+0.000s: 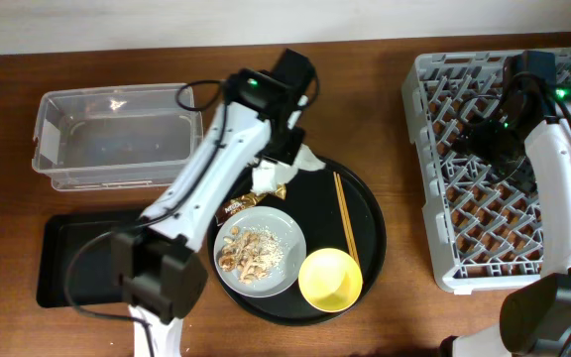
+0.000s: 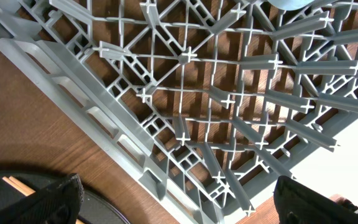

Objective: Sort waste into correct bins and load items into the dishwasher rack
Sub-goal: 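Grasp the crumpled white tissue with the left gripper and lift it, then carry the tissue to the clear plastic bin and release it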

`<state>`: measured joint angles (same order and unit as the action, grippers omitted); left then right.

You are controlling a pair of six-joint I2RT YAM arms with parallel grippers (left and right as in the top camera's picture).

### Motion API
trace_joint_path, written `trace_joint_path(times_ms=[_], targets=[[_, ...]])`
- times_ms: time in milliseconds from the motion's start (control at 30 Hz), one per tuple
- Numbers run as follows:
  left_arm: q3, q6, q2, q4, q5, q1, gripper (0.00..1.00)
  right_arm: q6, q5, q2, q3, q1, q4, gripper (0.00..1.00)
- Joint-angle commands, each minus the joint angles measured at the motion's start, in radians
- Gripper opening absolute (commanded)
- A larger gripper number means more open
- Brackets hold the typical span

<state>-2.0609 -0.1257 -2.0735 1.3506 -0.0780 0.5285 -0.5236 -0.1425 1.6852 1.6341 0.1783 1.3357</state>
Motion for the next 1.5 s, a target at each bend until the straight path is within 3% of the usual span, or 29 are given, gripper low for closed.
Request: trace_joint_path(times_ms=[0, 167, 433, 633, 833, 900, 1000, 1100, 1467], targets=[[-0.020, -0.021, 0.115, -0.014, -0.008, -0.085, 0.00, -0.009, -0.019, 0.003, 0.002, 0.005, 0.003, 0.99], [-0.020, -0.136, 0.156, -0.063, -0.008, -0.268, 0.01, -0.009, -0.019, 0.003, 0.002, 0.005, 0.003, 0.99], [-0.019, -0.464, 0.155, -0.137, -0.008, -0.592, 0.01, -0.009, -0.019, 0.003, 0.002, 0.005, 0.003, 0.99], [-0.016, -0.492, 0.155, -0.170, -0.008, -0.726, 0.00, -0.009, -0.019, 0.003, 0.002, 0.005, 0.003, 0.99], [-0.016, -0.513, 0.155, -0.180, -0.009, -0.757, 0.01, -0.009, -0.019, 0.003, 0.002, 0.005, 0.003, 0.99], [-0.013, -0.628, 0.155, -0.174, -0.008, -0.757, 0.00, -0.009, -0.019, 0.003, 0.002, 0.005, 0.003, 0.99], [-0.005, -0.906, 0.155, -0.160, -0.009, -0.757, 0.01, -0.009, -0.019, 0.003, 0.002, 0.005, 0.003, 0.99], [0.002, -1.057, 0.155, -0.142, -0.008, -0.757, 0.01, -0.009, -0.019, 0.003, 0.002, 0.005, 0.003, 0.99], [0.005, -1.166, 0.127, -0.130, -0.003, -0.752, 0.01, -0.009, -0.019, 0.003, 0.002, 0.005, 0.003, 0.99]])
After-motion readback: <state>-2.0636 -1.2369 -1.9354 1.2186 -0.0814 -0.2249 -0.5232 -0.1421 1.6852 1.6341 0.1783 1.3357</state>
